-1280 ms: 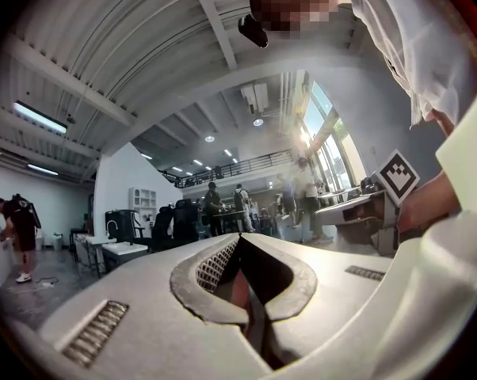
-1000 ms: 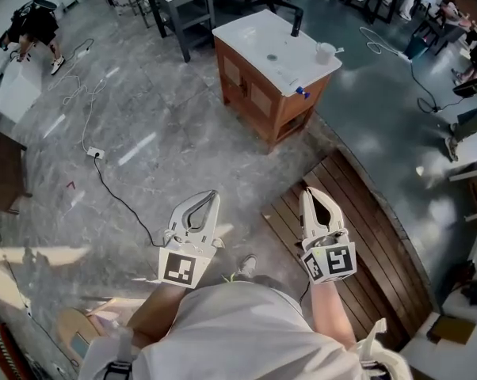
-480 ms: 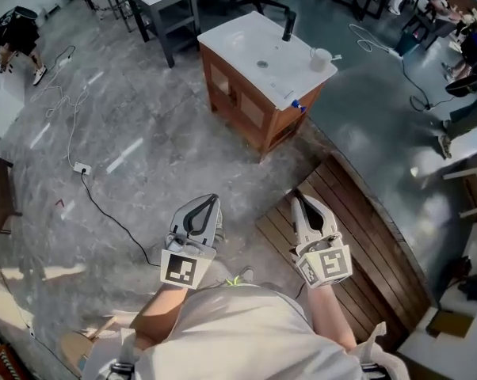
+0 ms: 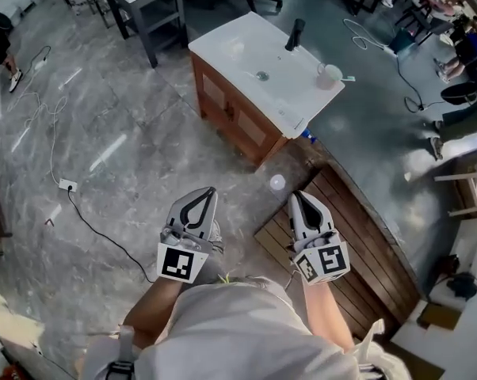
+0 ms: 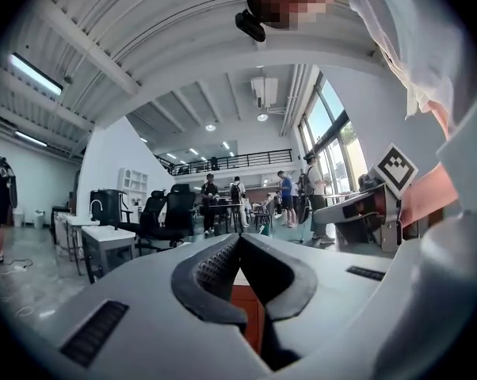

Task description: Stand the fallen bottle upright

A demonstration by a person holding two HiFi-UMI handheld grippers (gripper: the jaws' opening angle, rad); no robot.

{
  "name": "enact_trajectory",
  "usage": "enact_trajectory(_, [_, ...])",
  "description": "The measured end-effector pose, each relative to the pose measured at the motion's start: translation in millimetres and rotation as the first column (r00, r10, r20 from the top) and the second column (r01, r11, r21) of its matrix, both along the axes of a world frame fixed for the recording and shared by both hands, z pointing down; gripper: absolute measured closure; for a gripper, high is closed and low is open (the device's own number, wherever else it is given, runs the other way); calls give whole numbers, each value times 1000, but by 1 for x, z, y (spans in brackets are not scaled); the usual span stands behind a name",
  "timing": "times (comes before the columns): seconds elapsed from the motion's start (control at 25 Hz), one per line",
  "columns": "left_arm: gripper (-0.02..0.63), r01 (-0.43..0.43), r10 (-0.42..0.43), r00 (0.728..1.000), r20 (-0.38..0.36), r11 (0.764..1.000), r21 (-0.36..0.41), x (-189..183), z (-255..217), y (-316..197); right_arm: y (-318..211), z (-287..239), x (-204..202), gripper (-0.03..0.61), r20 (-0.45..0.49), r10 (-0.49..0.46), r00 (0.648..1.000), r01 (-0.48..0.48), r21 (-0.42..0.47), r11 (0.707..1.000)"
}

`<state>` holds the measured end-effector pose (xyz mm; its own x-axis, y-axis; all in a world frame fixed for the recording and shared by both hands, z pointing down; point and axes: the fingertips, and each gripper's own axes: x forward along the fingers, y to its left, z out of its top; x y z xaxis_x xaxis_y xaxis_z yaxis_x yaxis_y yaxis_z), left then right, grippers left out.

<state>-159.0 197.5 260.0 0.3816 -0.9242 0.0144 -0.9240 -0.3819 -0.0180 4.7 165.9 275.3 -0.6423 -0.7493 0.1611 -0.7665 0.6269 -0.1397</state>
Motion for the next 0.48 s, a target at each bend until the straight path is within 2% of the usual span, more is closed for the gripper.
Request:
enact_trajectory(0.24, [598,-67,67,998,-13,998,-4,-29,3,-62,-43,0,-19,541,-3,85,996,-85,-22,996])
enact_trajectory(0.48, [598,-192,192,981,-5,981,-2,2,6,-101,-68,-3,1,541,-3,187,982,-187,-15,982])
